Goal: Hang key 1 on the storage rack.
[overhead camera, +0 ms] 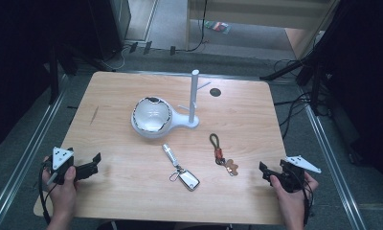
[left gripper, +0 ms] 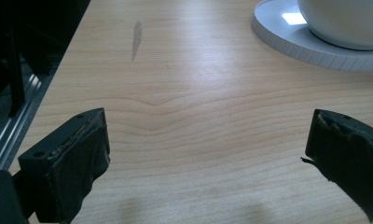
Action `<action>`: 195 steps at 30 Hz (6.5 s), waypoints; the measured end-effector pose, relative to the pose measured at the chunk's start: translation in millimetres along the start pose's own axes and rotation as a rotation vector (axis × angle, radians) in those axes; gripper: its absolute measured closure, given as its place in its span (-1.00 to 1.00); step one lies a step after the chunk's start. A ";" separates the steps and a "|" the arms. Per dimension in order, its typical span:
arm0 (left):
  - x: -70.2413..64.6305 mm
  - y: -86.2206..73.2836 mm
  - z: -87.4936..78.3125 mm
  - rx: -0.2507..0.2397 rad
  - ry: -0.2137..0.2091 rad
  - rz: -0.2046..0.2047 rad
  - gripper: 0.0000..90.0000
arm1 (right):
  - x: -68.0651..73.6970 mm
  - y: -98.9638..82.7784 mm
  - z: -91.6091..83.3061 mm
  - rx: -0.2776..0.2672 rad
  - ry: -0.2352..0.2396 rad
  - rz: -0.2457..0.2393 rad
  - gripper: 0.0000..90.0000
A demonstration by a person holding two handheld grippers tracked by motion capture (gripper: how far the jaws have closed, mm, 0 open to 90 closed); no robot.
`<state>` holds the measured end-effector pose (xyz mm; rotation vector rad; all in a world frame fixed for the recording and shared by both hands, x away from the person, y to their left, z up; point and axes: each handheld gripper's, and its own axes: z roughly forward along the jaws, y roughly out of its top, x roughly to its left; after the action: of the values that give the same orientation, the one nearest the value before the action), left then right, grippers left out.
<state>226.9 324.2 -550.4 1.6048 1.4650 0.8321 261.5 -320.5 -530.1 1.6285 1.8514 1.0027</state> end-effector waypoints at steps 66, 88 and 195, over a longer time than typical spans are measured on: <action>-0.6 0.7 1.5 -0.006 0.002 -0.009 -1.00 | 123.1 102.2 43.0 0.474 -0.038 -0.326 -0.69; 0.0 1.7 3.4 0.015 -0.023 -0.003 -1.00 | 170.3 88.0 69.5 0.516 0.047 -0.364 -0.56; 2.2 1.2 1.8 -0.004 0.006 -0.035 -1.00 | 152.7 132.8 13.6 -0.030 -0.026 -0.139 0.57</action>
<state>229.3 326.2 -550.3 1.5708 1.4904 0.8205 327.8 -165.0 -418.0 1.4665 1.8942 0.9404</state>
